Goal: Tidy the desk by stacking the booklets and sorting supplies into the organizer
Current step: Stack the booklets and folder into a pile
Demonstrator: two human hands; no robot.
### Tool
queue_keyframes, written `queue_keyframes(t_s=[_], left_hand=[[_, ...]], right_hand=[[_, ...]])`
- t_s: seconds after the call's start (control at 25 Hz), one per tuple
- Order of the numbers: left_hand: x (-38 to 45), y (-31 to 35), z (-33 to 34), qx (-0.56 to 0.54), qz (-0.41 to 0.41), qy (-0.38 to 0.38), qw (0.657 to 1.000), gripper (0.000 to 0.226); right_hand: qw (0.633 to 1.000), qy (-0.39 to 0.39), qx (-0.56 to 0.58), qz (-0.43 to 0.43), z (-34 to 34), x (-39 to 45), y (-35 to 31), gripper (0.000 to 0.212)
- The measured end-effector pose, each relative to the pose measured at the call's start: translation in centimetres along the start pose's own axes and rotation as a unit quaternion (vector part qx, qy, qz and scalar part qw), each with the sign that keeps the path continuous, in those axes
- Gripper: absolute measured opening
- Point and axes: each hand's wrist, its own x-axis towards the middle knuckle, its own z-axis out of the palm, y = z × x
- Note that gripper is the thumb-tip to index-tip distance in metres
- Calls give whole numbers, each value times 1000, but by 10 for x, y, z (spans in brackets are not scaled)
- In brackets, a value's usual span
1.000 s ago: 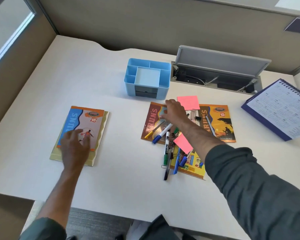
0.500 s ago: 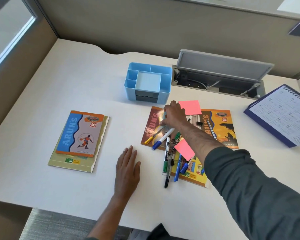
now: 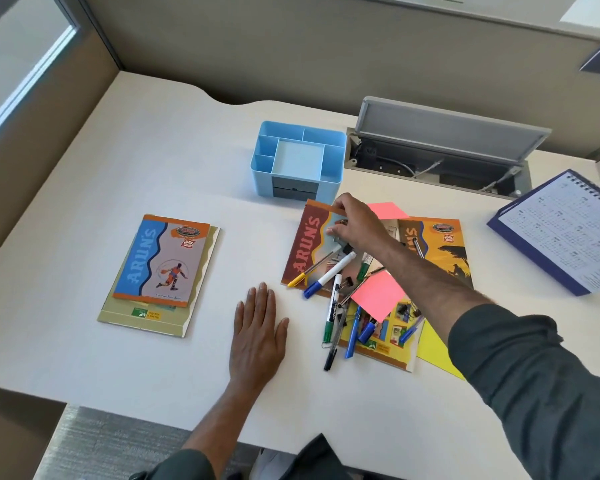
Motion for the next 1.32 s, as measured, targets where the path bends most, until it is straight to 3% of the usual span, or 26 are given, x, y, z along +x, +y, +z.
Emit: queue_keyframes(t_s=[0.2, 0.4, 0.6, 0.8, 0.92, 1.04, 1.12, 1.16, 1.32], left_hand=[[-1, -1, 1, -2, 3, 13, 1000, 64], [-1, -2, 0, 8, 6, 12, 1000, 64], [1, -3, 0, -6, 1, 11, 1000, 64], [3, -1, -11, -130, -25, 20, 991, 65], [16, 13, -51, -321, -74, 57, 942, 66], [33, 19, -105, -496, -140, 125, 848, 55], [38, 11, -130, -577, -149, 132, 792, 42], [38, 4, -138, -599, -141, 118, 779, 36], [34, -20, -152, -611, -123, 66, 779, 19]], right_hand=[[998, 17, 42, -40, -23, -10, -5, 31], [992, 27, 103, -65, -41, -21, -10, 34], [984, 60, 130, -103, -60, -34, -16, 23], [972, 84, 188, -112, -73, -50, -28, 22], [962, 76, 232, -120, -73, -59, -38, 21], [948, 55, 292, -116, -68, -70, -50, 23], [939, 38, 323, -117, -65, -76, -59, 28], [937, 29, 329, -111, -62, -78, -62, 31], [935, 2, 346, -82, -41, -80, -72, 27]])
